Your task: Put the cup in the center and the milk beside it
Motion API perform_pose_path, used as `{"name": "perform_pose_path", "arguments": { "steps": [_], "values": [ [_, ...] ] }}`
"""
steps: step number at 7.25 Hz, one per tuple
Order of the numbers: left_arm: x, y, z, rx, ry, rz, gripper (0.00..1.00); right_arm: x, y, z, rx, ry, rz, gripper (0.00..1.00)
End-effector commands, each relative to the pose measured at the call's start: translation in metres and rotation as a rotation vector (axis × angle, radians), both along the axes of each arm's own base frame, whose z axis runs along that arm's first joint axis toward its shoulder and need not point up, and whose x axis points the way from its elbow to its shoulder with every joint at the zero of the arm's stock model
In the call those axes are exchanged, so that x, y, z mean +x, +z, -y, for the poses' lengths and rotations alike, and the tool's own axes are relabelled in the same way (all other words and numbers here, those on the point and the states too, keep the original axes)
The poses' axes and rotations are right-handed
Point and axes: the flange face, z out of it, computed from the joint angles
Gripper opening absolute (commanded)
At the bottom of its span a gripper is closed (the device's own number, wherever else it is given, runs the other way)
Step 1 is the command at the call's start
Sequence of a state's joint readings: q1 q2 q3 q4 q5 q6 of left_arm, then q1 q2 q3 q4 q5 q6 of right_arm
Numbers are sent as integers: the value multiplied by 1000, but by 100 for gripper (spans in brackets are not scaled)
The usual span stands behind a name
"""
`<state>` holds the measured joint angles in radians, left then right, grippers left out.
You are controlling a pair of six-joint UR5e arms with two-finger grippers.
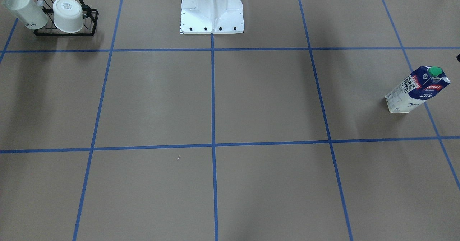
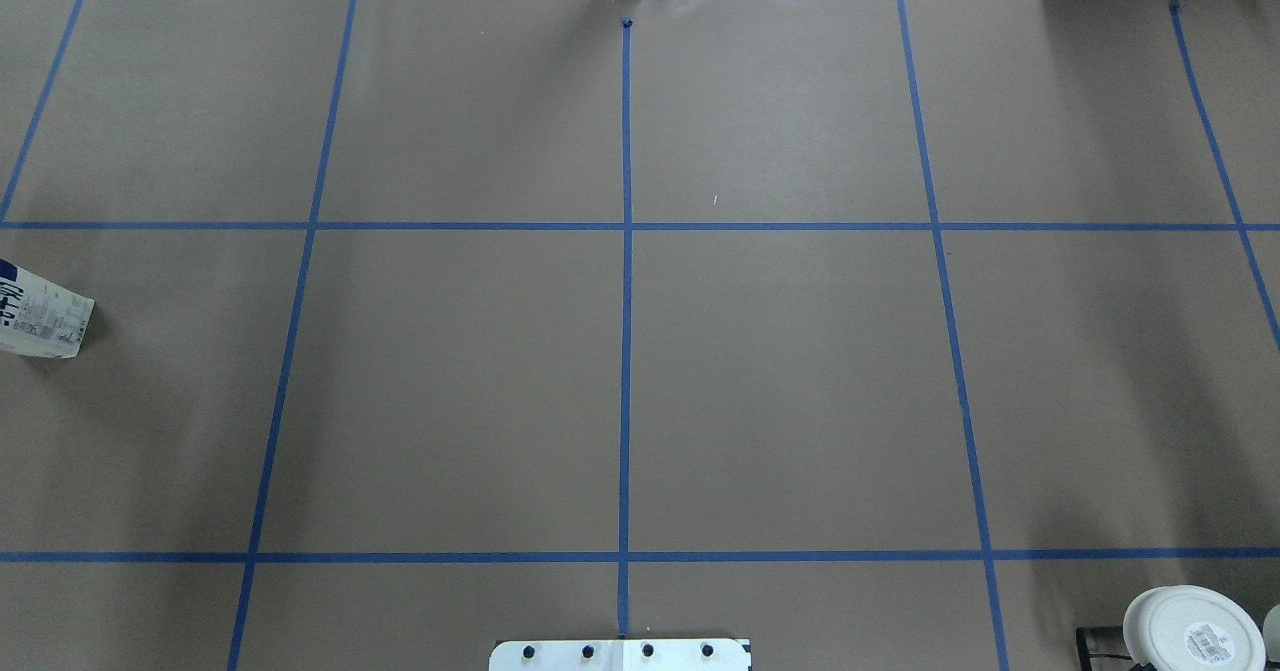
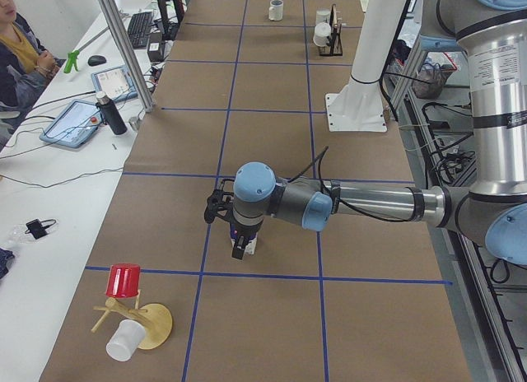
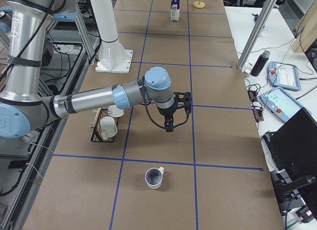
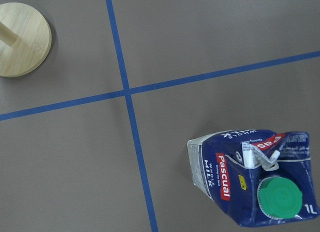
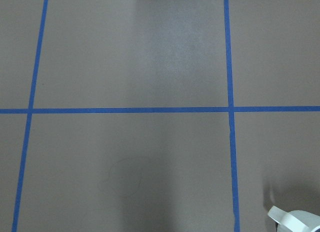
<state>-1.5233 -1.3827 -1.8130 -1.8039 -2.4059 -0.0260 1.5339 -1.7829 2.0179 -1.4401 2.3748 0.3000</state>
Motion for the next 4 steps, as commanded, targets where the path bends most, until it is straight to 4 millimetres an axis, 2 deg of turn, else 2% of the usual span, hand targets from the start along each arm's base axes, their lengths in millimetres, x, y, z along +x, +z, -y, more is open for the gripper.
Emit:
{"name": "perform_pose_path", "arguments": {
  "steps": [1,2,4],
  "values": [
    [0,-2,2,4,0,0,98,0,12,-12,-33,2,7,100],
    [0,-5,2,10,0,-1,98,0,8,-17,-25,3,8,100],
    [0,-7,0,7,-4,-6,98,0,28,-24,-78,2,6,100]
  ]
}}
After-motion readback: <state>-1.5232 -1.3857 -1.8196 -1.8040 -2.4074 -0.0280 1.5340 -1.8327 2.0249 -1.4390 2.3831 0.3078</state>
